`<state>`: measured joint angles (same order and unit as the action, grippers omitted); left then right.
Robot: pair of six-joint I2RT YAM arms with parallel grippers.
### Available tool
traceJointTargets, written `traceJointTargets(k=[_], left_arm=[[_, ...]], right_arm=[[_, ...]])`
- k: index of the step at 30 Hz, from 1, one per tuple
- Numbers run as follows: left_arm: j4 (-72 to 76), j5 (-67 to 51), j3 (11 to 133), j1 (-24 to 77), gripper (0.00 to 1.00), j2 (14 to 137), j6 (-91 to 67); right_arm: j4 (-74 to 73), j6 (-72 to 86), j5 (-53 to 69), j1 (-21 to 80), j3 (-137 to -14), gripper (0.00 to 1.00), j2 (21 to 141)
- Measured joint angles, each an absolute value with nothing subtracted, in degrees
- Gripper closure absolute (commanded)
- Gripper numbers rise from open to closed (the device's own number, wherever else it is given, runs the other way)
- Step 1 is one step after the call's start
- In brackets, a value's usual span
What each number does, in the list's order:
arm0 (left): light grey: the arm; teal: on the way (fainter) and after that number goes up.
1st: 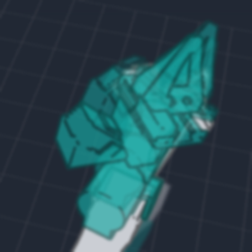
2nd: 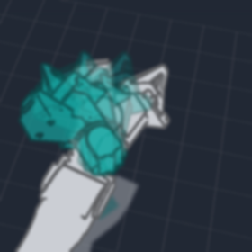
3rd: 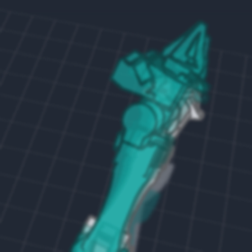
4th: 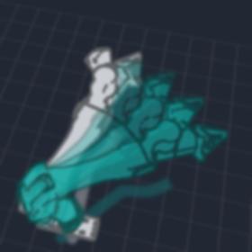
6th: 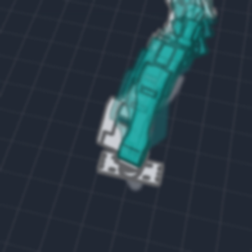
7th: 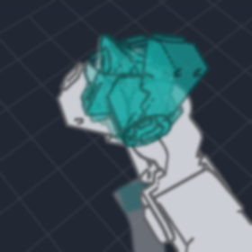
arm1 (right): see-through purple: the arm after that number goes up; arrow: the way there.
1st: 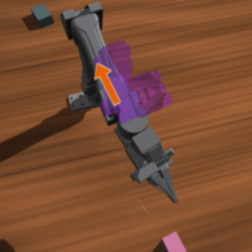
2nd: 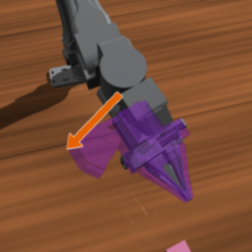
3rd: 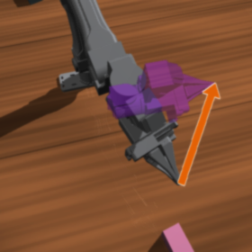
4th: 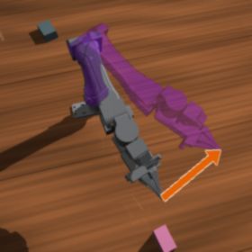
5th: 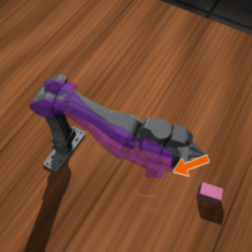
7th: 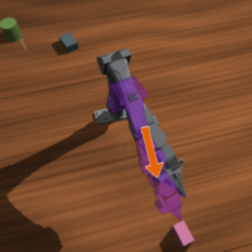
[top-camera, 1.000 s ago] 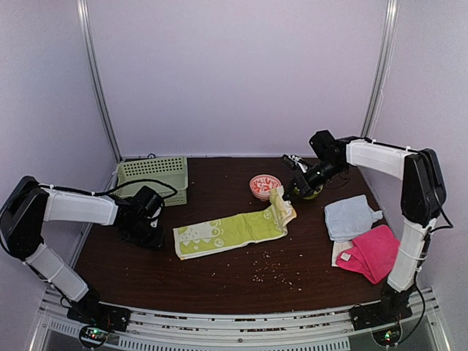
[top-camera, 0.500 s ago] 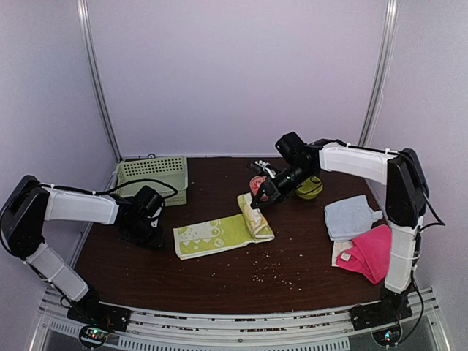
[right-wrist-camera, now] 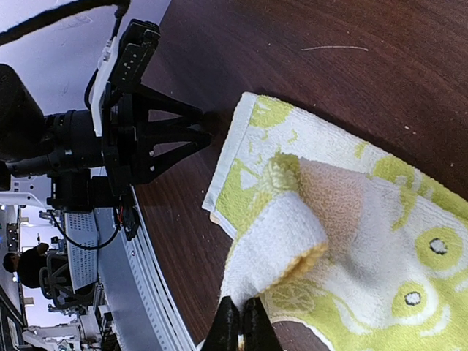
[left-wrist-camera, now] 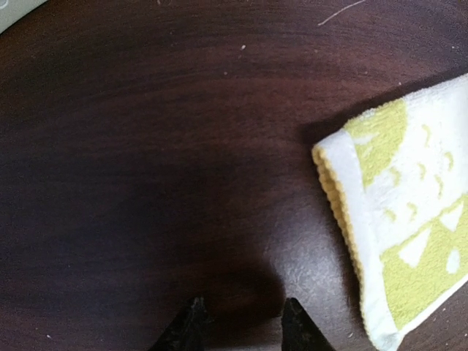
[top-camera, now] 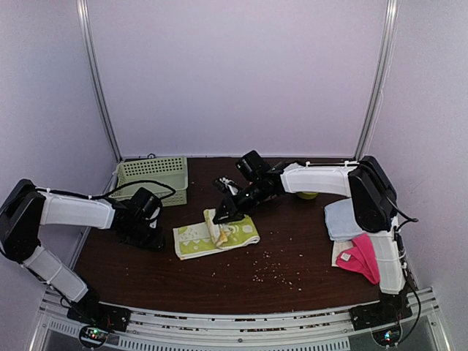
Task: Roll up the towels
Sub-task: Fold the towel at the center of the board.
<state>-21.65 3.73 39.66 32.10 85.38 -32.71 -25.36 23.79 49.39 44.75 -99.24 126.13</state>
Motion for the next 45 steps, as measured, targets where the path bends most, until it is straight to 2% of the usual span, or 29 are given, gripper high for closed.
traceJointTargets(k=[23,35,41,45], left_arm=[[-11.6,-2.2,37.1,32.1,0.68,85.9,-33.6],[-10.0,-2.7,36.7,32.1,0.68,86.1,-33.8],[-9.5,-2.7,36.2,32.1,0.68,85.8,-33.8],[-9.8,-2.6,35.8,32.1,0.68,85.0,-34.3]], right_arm=[[-20.3,34.7,47.6,49.6,-111.3,1.00,138.0],[-17.0,38.0,49.3,51.6,-112.1,1.00,140.7],[-14.7,39.4,51.1,51.8,-113.0,0.67,143.6],[-12.8,40.8,53.4,51.7,-112.9,0.63,143.9]])
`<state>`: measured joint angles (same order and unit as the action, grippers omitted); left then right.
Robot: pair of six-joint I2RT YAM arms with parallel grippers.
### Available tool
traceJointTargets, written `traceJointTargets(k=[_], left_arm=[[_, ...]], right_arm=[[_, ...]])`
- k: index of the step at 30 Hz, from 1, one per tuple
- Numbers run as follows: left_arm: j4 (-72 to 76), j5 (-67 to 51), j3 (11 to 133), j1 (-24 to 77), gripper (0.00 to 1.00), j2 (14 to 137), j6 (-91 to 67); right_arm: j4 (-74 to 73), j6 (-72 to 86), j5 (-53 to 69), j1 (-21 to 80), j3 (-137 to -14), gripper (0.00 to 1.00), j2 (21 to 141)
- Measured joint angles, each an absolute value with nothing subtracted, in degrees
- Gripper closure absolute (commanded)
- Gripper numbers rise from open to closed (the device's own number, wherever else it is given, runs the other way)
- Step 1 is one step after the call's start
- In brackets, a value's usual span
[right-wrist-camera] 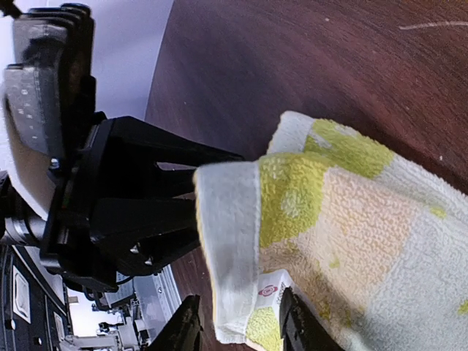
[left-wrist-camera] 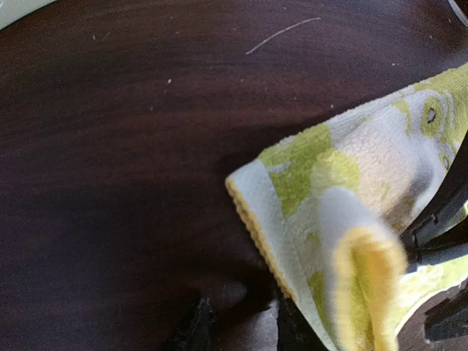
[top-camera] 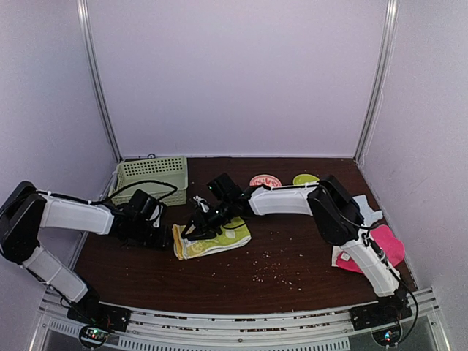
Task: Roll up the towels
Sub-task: Fold the towel at the center of the board, then rotate the towel at the center of the board.
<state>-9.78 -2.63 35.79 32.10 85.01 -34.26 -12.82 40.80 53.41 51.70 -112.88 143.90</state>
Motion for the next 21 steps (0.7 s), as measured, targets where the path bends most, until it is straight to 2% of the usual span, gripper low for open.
traceJointTargets(k=[11,17,21], left_arm=[[-23.0,1.6,37.2,33.1,0.71,76.8,-36.6],[-23.8,0.1,42.8,34.3,0.86,76.7,-36.1],[-22.6,-2.0,45.6,34.9,0.91,81.1,-35.2]], right_arm=[[-14.5,34.3,55.2,47.7,-107.5,0.65,137.5],[-22.1,21.1,49.9,43.8,-107.5,0.71,133.1],[-24.3,15.0,45.5,41.2,-105.3,0.74,131.7]])
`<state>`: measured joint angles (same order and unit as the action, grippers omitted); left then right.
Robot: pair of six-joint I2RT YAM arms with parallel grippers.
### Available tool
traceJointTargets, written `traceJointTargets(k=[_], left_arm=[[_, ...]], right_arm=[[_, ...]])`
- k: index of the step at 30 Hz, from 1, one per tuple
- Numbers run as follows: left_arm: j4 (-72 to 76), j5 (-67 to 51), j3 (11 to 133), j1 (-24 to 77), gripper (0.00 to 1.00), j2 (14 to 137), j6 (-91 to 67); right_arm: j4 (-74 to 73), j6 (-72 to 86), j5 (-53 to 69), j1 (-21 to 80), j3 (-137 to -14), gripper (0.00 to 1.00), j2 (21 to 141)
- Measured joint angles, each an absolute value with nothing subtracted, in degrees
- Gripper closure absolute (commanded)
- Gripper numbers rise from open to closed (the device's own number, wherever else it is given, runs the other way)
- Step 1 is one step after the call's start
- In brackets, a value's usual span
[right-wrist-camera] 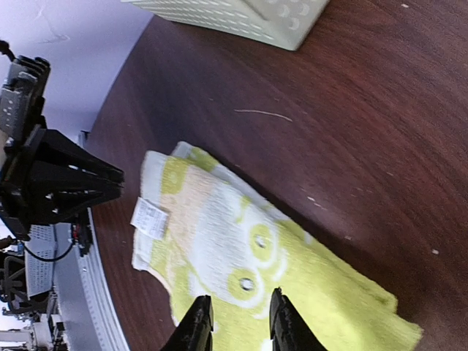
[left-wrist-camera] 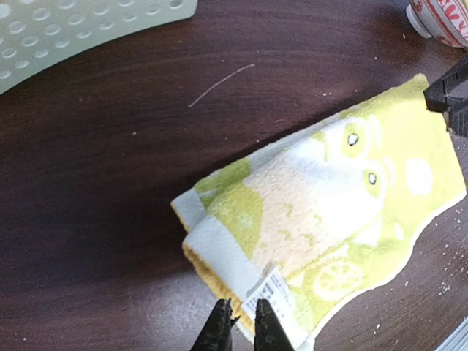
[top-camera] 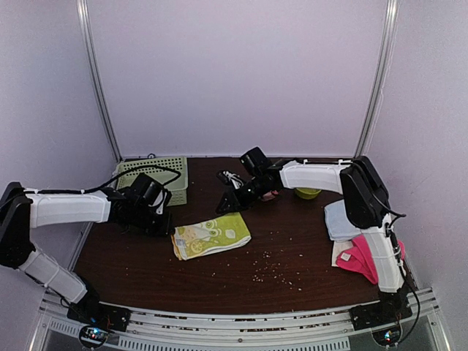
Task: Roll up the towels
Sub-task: Rotate the towel at the center of the board.
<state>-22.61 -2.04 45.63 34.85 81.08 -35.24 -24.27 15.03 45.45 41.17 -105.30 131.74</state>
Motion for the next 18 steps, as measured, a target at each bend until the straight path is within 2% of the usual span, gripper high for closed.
traceJointTargets(k=[3,8,14,18], left_arm=[[-20.9,-4.2,46.8,34.9,0.96,85.6,-34.4],[-20.5,-6.2,48.7,34.9,0.97,93.7,-33.3],[-21.4,-1.2,52.4,34.9,0.97,97.1,-31.9],[-22.5,2.5,57.0,34.9,0.96,100.7,-30.2]], right_arm=[[-25.3,11.8,42.9,39.4,-103.1,0.76,131.7],[-26.0,7.6,39.2,37.6,-98.9,0.77,131.7],[-25.7,3.9,36.9,38.4,-96.0,0.79,130.3],[-25.9,2.2,35.5,39.7,-89.4,0.80,125.7]])
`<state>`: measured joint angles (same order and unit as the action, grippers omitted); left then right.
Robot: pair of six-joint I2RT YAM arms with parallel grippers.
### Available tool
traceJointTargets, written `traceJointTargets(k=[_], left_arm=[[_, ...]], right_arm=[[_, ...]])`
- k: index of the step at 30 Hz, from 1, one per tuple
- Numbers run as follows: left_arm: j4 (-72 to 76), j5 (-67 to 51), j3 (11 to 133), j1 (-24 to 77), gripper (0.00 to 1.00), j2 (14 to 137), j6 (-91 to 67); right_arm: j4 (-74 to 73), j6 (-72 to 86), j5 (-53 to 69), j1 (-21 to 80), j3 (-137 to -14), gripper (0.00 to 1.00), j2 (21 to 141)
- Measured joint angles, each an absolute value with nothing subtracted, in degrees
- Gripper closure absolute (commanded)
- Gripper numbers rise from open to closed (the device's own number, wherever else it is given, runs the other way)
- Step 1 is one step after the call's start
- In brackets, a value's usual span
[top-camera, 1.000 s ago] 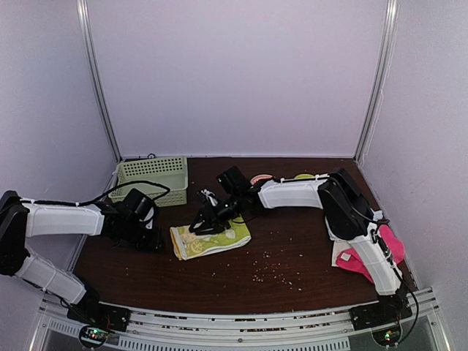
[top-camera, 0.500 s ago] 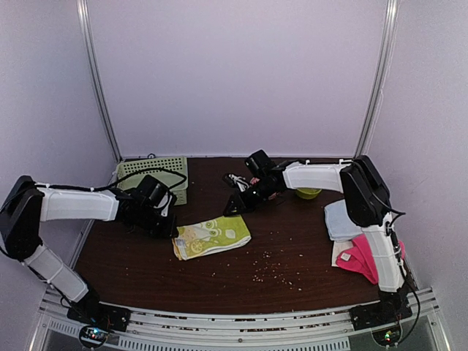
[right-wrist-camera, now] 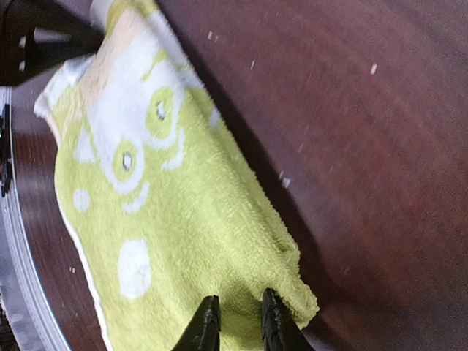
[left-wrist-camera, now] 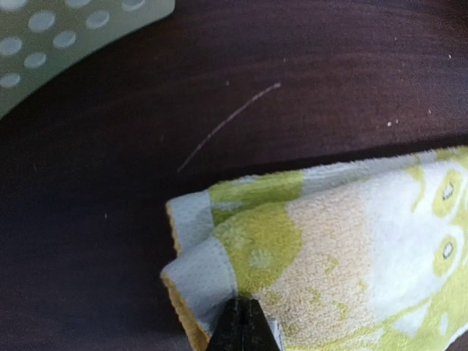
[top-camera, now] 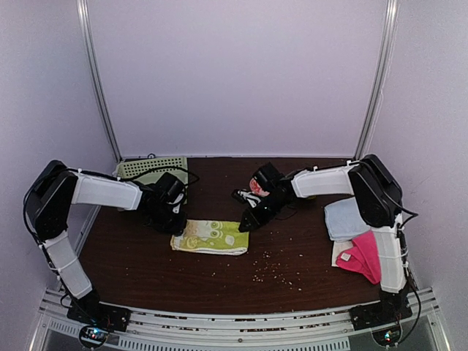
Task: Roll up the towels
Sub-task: Rotate the towel at the center of the board, then adjust the towel at the center of the board.
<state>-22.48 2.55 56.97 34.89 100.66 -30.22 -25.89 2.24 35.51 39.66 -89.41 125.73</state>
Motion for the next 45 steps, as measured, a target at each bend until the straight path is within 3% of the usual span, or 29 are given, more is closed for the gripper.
traceJointTargets(k=[4,12,17,24,29,34,40,45], left_arm=[[-23.6,4.7,61.8,34.9,0.92,103.9,-27.8],[-24.1,5.7,63.9,35.3,0.68,99.5,-24.9],[-24.1,5.5,63.7,37.6,0.68,93.9,-26.5],[-24.9,2.5,60.6,38.8,0.86,94.6,-30.5],[-25.0,2.3,64.4,38.8,0.98,102.1,-31.6],[-25.5,3.2,71.3,40.0,1.00,111.6,-31.4],[-25.3,4.1,84.4,43.4,0.98,121.2,-30.6],[-24.5,4.3,91.9,46.5,0.86,126.6,-28.9]], right_arm=[[-27.8,0.1,36.2,41.5,-81.5,0.79,120.1],[-43.4,-9.8,45.0,47.9,-78.5,0.72,114.4],[-48.0,-16.8,50.5,42.3,-81.1,0.70,109.8],[-46.2,-26.8,55.7,29.3,-79.8,0.65,105.0],[-31.2,-21.3,42.6,27.2,-66.1,0.48,90.2],[-21.5,-17.6,27.8,27.0,-65.0,0.47,83.1],[-16.2,-16.2,17.7,25.3,-62.7,0.36,82.6],[-15.1,-14.6,15.0,24.4,-61.5,0.28,82.8]])
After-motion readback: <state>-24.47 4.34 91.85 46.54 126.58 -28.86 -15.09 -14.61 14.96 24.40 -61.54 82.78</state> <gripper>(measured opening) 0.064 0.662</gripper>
